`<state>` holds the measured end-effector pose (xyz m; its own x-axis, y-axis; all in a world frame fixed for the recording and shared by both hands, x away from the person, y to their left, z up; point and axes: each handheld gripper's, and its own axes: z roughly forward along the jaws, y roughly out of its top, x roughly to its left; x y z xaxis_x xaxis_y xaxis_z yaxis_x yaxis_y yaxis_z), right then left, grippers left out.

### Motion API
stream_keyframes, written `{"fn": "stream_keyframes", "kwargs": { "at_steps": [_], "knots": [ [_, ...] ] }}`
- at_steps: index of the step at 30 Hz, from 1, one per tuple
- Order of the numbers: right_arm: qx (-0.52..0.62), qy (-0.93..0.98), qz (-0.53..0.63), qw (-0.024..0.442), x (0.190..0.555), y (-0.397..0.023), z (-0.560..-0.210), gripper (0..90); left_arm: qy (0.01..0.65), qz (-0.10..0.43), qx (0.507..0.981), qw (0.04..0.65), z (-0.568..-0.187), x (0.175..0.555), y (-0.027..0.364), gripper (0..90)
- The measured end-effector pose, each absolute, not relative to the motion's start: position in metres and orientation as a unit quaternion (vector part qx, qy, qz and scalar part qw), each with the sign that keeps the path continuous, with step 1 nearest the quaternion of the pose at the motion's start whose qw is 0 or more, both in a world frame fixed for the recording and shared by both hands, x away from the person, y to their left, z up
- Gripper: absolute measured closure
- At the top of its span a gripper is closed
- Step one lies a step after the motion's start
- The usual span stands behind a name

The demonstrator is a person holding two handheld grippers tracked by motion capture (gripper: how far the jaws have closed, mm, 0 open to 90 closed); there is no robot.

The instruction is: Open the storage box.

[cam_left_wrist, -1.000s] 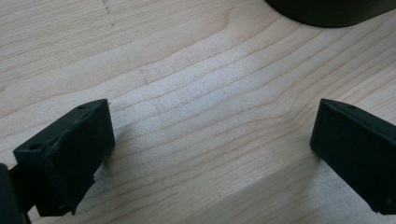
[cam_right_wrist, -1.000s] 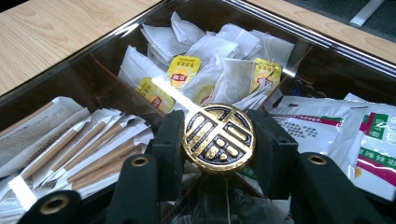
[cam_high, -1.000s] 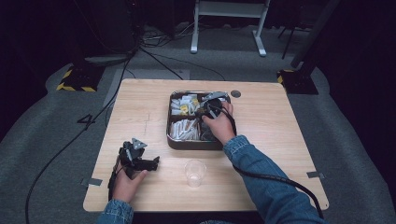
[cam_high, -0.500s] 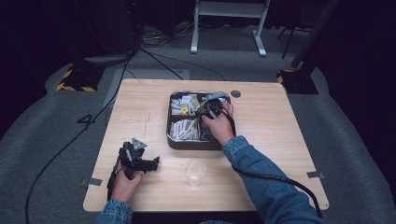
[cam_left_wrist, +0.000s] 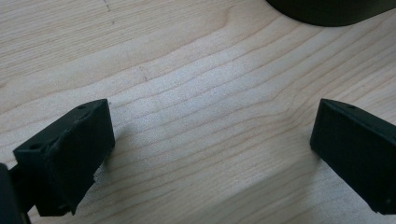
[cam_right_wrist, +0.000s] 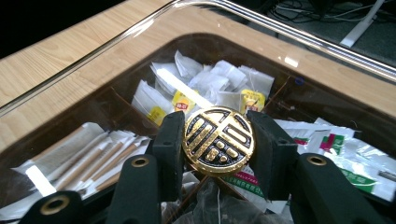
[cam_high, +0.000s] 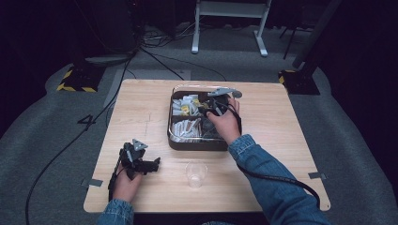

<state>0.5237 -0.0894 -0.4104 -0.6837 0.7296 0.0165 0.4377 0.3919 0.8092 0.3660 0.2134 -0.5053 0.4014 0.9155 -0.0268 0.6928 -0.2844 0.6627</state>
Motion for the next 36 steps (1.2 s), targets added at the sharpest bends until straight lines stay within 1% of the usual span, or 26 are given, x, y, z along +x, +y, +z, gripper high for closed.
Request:
{"fn": "stream_keyframes", "kwargs": {
  "at_steps": [4,11,19,36],
  "knots": [
    [0.351,0.811,0.435,0.169,0.516,-0.1,-0.395,59.0,0.519,0.185,0.778,0.302,-0.505,0.365,0.213,0.1],
    [0.344,0.809,0.446,0.168,0.503,-0.117,-0.379,59.0,0.519,0.186,0.778,0.302,-0.505,0.364,0.213,0.1],
    [0.345,0.798,0.462,0.176,0.48,-0.149,-0.357,58.9,0.524,0.189,0.774,0.301,-0.505,0.363,0.212,0.0],
    [0.366,0.785,0.462,0.192,0.458,-0.207,-0.345,58.9,0.518,0.187,0.778,0.303,-0.505,0.365,0.213,0.0]
  ]
}}
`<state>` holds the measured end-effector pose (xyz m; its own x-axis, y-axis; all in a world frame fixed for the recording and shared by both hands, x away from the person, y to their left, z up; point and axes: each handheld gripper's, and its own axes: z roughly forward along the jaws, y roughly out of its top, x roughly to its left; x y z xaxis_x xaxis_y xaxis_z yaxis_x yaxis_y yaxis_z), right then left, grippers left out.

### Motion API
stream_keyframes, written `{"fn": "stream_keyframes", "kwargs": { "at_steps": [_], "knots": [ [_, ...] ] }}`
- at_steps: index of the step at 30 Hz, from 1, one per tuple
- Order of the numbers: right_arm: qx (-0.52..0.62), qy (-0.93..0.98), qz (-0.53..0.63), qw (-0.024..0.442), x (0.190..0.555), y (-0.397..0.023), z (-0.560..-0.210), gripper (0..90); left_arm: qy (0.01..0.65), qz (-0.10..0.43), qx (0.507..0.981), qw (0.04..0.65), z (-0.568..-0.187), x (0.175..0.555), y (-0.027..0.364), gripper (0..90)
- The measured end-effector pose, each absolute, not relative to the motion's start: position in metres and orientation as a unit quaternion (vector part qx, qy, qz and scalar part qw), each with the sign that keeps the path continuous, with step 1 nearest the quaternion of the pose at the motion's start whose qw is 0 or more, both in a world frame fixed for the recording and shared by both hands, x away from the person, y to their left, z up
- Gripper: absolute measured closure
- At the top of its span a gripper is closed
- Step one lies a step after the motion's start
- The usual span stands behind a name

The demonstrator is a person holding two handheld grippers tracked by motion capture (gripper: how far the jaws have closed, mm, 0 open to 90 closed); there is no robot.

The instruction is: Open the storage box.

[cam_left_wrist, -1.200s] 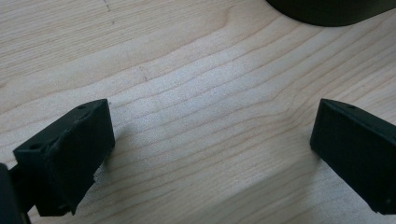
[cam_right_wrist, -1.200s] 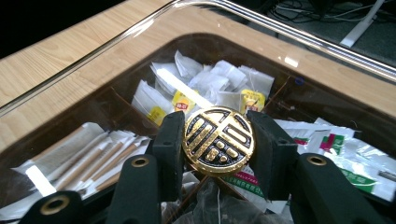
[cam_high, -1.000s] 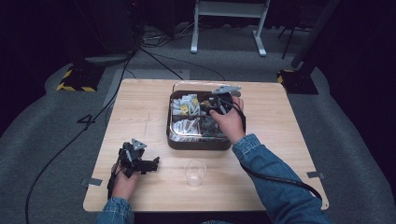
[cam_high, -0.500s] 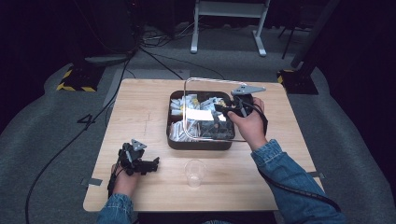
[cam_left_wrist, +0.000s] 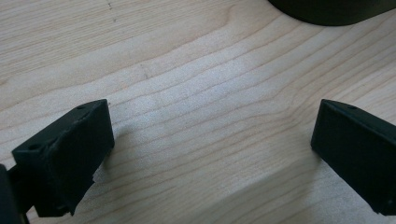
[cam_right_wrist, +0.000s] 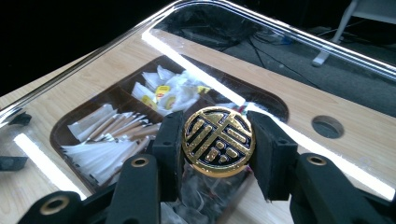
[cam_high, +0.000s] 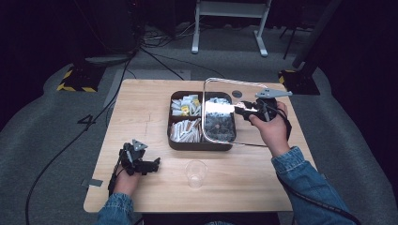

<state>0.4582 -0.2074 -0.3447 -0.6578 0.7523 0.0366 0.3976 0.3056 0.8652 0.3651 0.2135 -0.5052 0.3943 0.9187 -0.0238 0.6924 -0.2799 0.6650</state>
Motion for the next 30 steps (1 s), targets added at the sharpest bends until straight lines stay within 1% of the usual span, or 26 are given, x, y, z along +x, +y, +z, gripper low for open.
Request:
{"fn": "stream_keyframes", "kwargs": {
  "at_steps": [13,15,30],
  "knots": [
    [0.381,0.785,0.442,0.206,0.459,-0.245,-0.343,59.0,0.52,0.184,0.777,0.303,-0.505,0.365,0.213,0.0],
    [0.388,0.785,0.434,0.214,0.46,-0.254,-0.346,58.9,0.52,0.184,0.777,0.303,-0.505,0.365,0.213,0.0],
    [0.438,0.765,0.418,0.219,0.467,-0.309,-0.371,58.9,0.519,0.185,0.777,0.303,-0.505,0.365,0.213,0.0]
  ]
}}
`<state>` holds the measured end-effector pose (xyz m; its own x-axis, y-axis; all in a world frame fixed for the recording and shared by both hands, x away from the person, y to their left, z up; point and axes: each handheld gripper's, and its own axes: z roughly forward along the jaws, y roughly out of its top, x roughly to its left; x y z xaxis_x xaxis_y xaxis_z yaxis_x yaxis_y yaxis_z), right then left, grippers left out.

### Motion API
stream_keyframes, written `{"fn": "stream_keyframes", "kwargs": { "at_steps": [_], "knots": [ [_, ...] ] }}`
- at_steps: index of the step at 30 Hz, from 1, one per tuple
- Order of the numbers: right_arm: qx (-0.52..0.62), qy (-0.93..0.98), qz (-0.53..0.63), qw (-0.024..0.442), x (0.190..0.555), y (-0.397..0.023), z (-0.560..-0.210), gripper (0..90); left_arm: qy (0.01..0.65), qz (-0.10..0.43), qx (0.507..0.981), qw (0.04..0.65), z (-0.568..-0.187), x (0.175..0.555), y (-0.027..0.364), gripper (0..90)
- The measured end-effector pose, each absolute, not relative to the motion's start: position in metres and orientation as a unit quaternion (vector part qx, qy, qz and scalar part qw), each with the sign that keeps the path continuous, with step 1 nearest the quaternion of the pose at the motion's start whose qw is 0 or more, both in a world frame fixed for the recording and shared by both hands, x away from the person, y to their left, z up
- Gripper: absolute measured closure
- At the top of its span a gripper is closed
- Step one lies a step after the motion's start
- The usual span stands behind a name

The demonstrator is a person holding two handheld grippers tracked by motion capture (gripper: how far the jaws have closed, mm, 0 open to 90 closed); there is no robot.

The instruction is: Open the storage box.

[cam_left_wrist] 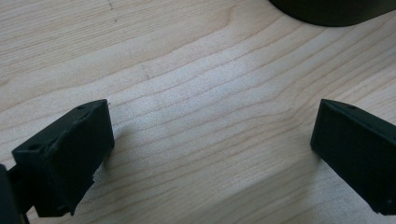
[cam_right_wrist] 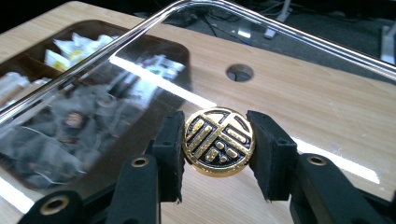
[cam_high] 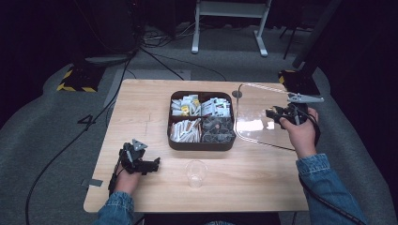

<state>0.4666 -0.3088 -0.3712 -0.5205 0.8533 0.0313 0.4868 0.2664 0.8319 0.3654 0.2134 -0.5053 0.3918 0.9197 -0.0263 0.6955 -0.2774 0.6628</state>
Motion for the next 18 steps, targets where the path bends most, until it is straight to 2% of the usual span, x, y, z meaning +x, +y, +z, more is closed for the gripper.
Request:
{"fn": "stream_keyframes", "kwargs": {
  "at_steps": [18],
  "knots": [
    [0.486,0.755,0.386,0.213,0.483,-0.351,-0.424,58.9,0.519,0.185,0.777,0.303,-0.505,0.365,0.213,0.0]
  ]
}}
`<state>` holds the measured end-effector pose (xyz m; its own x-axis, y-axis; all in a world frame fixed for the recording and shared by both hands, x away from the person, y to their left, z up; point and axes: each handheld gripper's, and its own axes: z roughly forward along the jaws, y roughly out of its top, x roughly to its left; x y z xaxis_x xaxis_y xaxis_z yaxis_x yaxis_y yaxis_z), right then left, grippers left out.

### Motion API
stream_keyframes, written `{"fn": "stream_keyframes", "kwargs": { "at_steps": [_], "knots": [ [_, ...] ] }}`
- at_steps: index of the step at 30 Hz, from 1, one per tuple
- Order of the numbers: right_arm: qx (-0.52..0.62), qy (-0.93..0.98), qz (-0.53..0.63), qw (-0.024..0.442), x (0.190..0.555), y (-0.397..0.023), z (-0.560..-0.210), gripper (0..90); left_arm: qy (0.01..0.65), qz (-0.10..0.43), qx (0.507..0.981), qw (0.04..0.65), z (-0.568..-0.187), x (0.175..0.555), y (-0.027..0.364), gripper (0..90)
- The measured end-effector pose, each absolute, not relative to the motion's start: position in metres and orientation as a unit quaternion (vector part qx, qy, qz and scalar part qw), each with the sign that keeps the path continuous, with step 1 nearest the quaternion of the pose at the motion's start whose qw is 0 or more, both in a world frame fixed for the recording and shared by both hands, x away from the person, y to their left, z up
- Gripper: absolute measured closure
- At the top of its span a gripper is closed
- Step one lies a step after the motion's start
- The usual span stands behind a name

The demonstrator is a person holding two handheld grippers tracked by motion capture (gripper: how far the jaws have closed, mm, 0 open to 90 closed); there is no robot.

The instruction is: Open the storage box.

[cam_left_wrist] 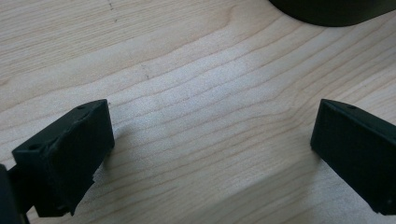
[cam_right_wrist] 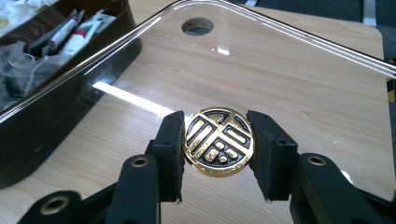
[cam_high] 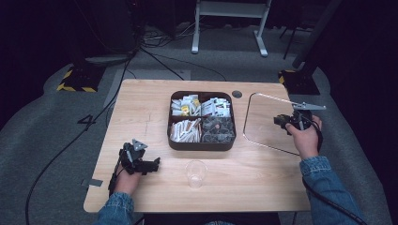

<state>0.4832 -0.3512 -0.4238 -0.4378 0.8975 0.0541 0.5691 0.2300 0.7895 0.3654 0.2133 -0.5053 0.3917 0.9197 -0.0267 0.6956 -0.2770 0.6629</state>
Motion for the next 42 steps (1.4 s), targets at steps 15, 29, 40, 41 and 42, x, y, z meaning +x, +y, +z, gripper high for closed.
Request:
{"fn": "stream_keyframes", "kwargs": {
  "at_steps": [15,29,40,41,42],
  "knots": [
    [0.496,0.756,0.373,0.207,0.493,-0.359,-0.457,59.0,0.519,0.185,0.778,0.303,-0.505,0.365,0.213,0.0],
    [0.506,0.757,0.365,0.194,0.493,-0.355,-0.479,58.9,0.519,0.185,0.777,0.302,-0.505,0.365,0.213,0.0],
    [0.505,0.761,0.362,0.187,0.493,-0.349,-0.491,58.9,0.52,0.184,0.777,0.303,-0.505,0.365,0.213,0.0],
    [0.505,0.762,0.361,0.187,0.493,-0.348,-0.491,58.8,0.519,0.185,0.778,0.303,-0.505,0.365,0.213,0.0],
    [0.505,0.762,0.361,0.187,0.492,-0.348,-0.491,58.8,0.519,0.185,0.778,0.303,-0.505,0.365,0.213,0.0]
  ]
}}
